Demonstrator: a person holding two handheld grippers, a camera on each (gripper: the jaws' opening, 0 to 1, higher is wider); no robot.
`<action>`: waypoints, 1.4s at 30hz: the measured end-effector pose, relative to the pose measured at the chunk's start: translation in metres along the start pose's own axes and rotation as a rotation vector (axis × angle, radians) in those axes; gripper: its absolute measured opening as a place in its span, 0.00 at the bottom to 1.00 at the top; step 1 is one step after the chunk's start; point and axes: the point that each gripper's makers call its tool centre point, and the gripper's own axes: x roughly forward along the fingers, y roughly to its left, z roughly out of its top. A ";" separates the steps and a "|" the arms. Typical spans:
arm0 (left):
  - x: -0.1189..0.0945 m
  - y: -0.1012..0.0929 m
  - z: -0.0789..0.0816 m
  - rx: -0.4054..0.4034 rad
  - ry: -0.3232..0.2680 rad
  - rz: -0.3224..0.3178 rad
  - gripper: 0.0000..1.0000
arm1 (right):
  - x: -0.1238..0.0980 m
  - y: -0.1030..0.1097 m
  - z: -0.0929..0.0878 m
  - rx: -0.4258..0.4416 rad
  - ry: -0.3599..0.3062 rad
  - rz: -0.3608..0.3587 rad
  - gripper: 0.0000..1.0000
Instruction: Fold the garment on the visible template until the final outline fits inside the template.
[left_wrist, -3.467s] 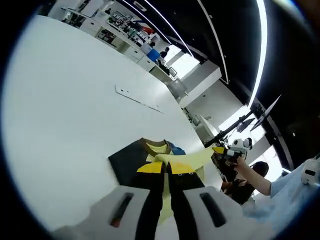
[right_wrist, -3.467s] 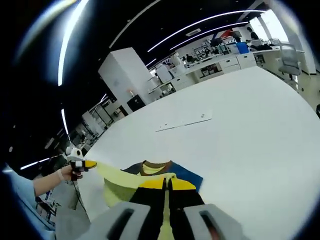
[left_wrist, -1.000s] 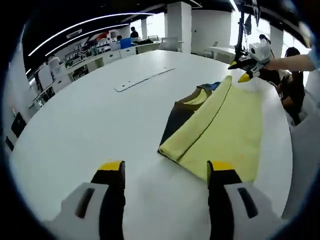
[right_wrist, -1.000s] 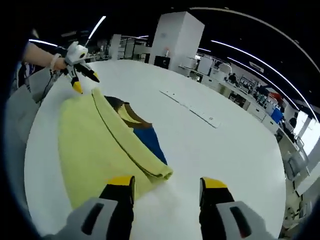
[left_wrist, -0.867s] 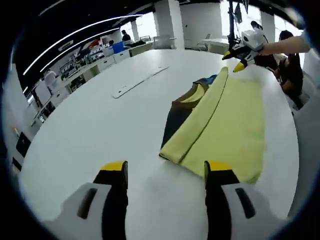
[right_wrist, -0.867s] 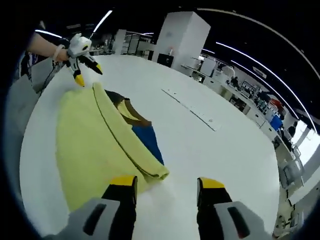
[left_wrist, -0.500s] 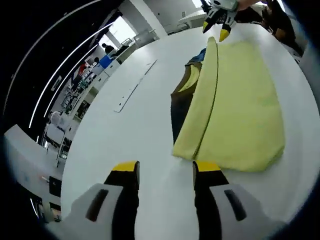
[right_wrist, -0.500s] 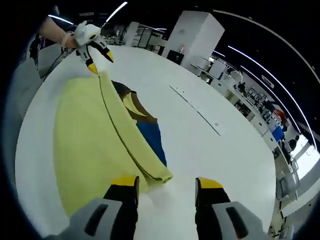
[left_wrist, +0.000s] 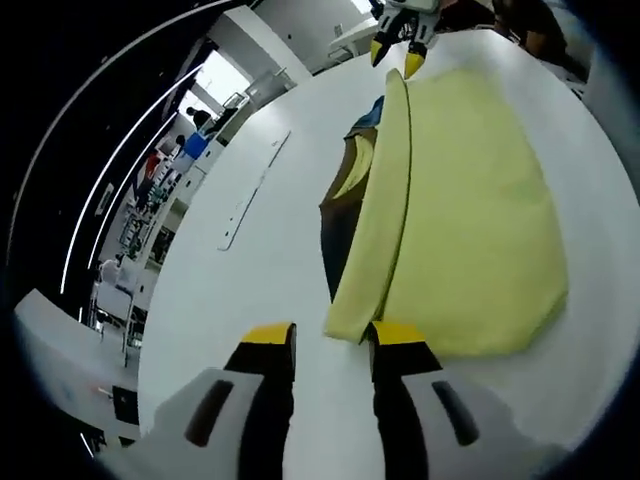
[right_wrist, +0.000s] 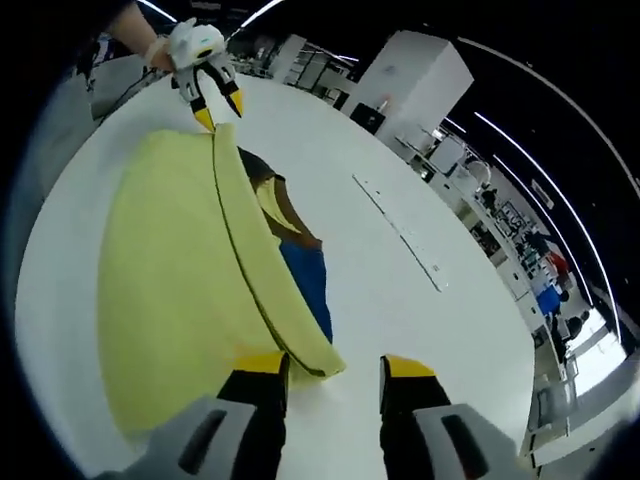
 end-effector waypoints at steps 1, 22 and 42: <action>0.000 -0.001 -0.001 0.000 0.005 -0.002 0.24 | 0.001 0.002 -0.001 -0.037 0.010 0.005 0.29; 0.004 -0.002 0.000 -0.039 0.013 -0.018 0.00 | 0.004 -0.004 0.006 -0.174 0.022 -0.018 0.00; 0.038 0.025 -0.013 -0.521 0.061 -0.039 0.00 | 0.043 -0.024 -0.005 0.010 0.064 0.021 0.00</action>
